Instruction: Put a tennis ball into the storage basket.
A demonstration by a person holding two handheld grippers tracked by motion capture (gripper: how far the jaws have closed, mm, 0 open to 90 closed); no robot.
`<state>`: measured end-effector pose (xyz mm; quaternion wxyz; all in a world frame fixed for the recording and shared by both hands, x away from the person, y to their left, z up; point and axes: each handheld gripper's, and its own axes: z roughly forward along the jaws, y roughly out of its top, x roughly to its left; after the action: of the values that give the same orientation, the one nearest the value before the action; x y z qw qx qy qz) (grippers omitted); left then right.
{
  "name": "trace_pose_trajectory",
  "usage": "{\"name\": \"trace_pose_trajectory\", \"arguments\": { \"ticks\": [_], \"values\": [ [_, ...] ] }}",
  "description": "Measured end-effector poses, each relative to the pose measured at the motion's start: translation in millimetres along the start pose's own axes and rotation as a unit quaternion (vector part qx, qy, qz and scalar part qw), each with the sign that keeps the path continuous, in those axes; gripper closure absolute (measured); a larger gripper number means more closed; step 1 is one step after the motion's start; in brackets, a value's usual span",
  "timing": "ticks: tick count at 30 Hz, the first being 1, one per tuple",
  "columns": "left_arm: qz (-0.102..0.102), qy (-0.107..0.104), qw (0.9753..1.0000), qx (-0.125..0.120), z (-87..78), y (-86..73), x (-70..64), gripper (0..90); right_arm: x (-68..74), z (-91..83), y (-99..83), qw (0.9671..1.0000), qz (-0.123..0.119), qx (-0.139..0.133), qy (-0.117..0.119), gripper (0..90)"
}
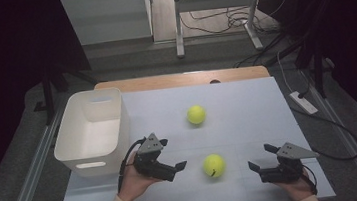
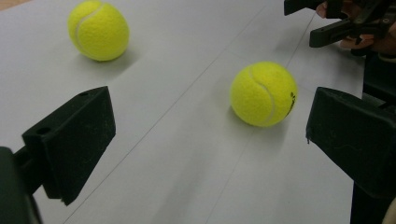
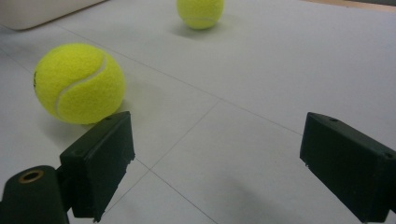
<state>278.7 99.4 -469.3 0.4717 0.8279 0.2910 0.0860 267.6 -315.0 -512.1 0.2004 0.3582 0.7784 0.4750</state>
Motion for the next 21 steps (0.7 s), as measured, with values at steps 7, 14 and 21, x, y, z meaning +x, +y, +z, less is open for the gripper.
{"name": "trace_pose_trajectory", "arguments": {
  "ticks": [7,14,21],
  "values": [
    [0.004,-0.011,0.9999,0.004,8.4,4.7,-2.7,2.3,-1.0,-0.4,-0.1,1.0,0.0,0.0,-0.002,9.8],
    [0.009,-0.019,0.9997,0.008,15.4,9.0,-6.0,2.1,-0.3,-0.4,0.3,1.0,0.001,-0.001,-0.001,9.8],
    [0.013,-0.029,0.9994,0.01,22.0,13.6,-9.4,1.9,-0.7,-0.8,0.3,1.0,0.001,-0.001,-0.002,9.7]
  ]
}}
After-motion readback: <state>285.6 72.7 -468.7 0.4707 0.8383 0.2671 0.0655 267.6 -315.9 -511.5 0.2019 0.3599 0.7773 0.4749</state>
